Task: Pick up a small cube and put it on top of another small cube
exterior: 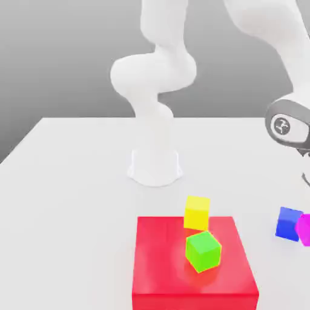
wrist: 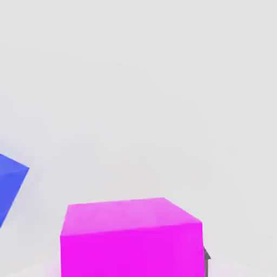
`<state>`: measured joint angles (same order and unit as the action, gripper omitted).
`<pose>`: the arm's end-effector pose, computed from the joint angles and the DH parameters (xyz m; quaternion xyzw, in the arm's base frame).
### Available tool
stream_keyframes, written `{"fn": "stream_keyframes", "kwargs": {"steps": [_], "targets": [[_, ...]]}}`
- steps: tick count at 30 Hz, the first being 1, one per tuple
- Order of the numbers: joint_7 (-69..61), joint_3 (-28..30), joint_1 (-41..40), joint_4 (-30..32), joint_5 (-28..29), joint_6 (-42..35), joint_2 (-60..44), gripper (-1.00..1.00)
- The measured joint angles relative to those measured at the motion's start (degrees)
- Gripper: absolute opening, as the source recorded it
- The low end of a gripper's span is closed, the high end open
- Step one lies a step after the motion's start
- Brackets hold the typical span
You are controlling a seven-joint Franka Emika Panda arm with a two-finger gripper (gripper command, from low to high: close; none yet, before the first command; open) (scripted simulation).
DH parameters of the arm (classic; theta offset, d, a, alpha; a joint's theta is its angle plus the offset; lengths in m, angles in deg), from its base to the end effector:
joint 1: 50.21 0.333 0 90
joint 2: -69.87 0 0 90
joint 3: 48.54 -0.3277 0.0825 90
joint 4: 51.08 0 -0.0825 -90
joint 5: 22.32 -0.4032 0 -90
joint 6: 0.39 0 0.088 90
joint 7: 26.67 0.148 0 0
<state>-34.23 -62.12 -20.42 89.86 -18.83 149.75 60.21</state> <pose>0.3558 0.3422 0.1851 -0.8919 -0.4523 0.0025 0.0040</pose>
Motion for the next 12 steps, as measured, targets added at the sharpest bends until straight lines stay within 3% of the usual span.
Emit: {"fn": "stream_keyframes", "kwargs": {"steps": [4, 9, 10, 12], "targets": [[-4.81, -3.3, 3.75, 7.69, -2.23, 0.89, 7.05, -1.0], [-1.02, -0.76, 5.38, 8.69, 3.88, 9.29, -0.7, -1.0], [-0.34, -0.15, 5.79, 8.63, 4.82, 10.43, -1.91, 1.0], [-0.34, -0.15, 5.79, 8.63, 4.82, 10.43, -1.91, 1.0]]}}
